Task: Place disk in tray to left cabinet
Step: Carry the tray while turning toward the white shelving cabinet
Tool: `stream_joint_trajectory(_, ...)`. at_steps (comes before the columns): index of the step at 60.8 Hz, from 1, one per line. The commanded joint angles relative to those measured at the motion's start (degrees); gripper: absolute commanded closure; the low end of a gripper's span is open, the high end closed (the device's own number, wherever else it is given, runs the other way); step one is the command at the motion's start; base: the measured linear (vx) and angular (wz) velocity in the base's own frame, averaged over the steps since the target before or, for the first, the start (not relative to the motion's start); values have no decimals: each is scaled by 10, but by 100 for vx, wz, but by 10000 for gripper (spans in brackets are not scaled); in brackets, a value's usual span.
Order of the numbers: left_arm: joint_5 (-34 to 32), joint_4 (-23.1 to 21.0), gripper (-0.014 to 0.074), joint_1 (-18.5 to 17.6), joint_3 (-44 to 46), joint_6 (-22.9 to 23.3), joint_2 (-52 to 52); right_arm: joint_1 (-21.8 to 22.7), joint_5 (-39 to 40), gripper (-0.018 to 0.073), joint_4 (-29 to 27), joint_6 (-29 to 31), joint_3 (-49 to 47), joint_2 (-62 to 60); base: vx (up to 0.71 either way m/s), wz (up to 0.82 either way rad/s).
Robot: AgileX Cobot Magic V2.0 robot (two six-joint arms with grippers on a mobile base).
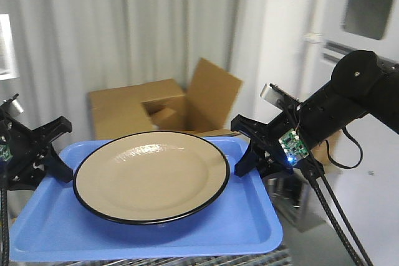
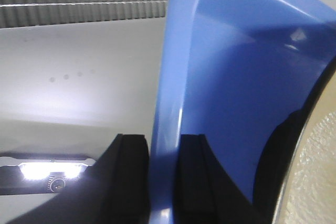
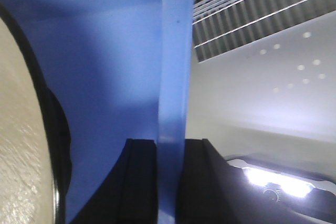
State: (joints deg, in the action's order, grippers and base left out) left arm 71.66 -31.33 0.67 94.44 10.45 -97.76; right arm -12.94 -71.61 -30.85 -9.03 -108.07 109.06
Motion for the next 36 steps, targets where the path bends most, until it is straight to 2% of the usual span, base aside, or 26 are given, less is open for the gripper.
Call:
stream_joint_trajectory(1, -13, -94, 597, -10, 21, 6, 28, -12, -12, 564, -85, 8, -21, -35, 17, -67)
stream_joint_trajectory(36, -14, -94, 597, -10, 21, 6, 28, -12, -12, 564, -83, 8, -21, -35, 16, -70)
